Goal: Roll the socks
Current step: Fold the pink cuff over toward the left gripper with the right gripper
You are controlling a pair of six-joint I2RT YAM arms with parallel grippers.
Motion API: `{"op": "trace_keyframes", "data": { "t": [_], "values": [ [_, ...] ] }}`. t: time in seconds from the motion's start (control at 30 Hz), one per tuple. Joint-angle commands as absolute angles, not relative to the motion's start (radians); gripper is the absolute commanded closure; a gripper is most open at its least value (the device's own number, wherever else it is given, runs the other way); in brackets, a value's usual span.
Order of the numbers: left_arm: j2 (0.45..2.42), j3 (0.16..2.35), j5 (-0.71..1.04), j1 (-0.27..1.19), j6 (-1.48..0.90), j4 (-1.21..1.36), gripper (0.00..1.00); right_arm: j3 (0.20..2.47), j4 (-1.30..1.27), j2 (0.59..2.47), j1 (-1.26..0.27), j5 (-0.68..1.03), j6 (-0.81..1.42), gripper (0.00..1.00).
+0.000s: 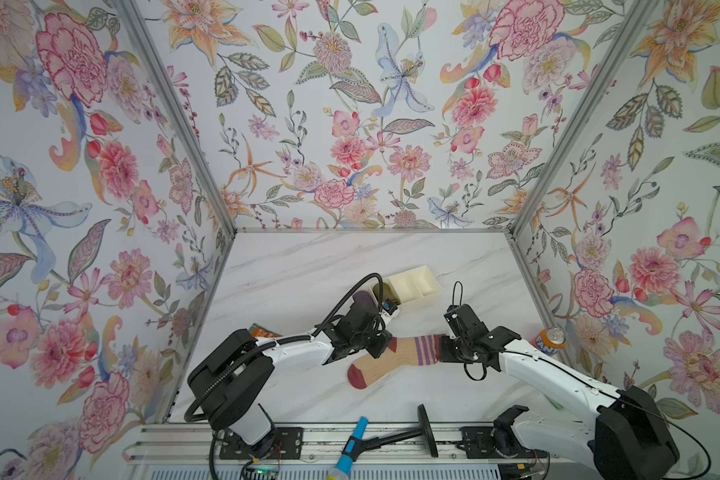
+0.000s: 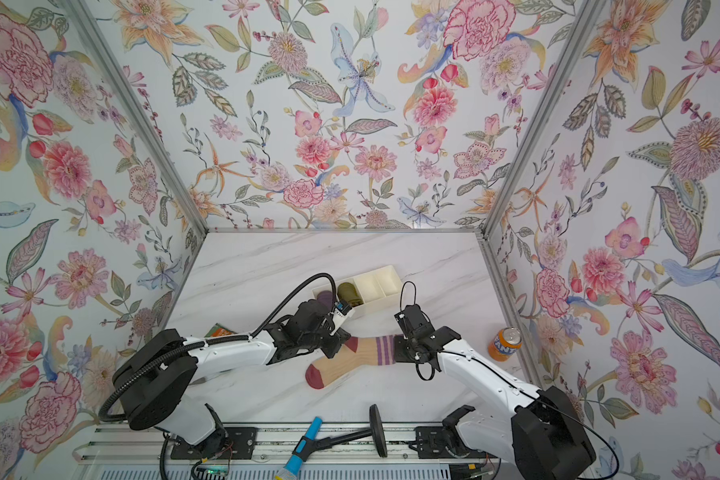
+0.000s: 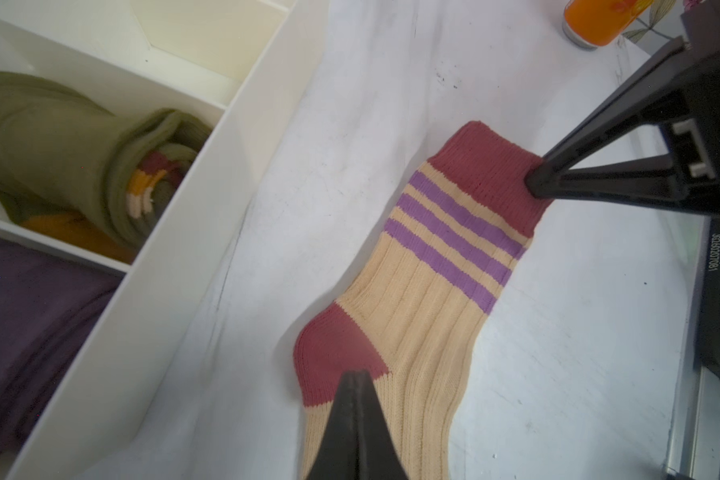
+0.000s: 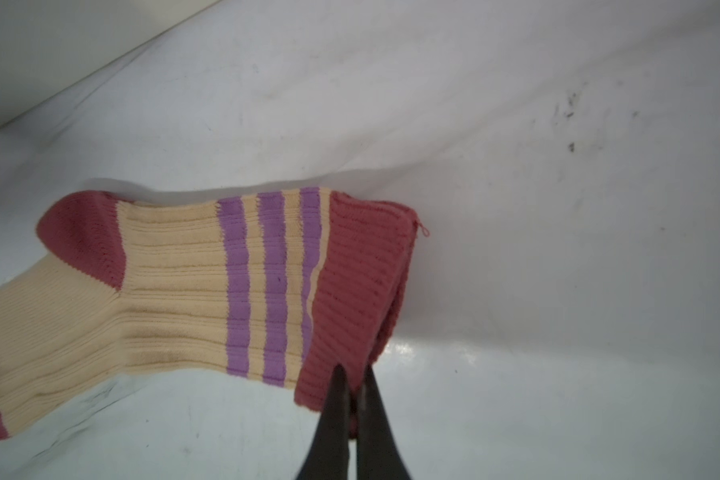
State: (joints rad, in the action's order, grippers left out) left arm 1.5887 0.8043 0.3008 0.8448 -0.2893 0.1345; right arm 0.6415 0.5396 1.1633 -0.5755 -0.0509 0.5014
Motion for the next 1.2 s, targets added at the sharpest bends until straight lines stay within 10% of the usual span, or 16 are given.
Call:
{"op": "trace_keyframes", "data": {
  "t": [0.0,1.17],
  "values": [
    [1.536,0.782,0.339,0.825,-0.311,0.165,1.00,0.673,0.534,1.170,-0.605,-0.071,0.470,1.00],
    [1.605,0.731,0.363,0.789,-0.347,0.179,1.00,0.683,0.335,1.331,-0.727,0.224,0.340,1.00]
  ]
}}
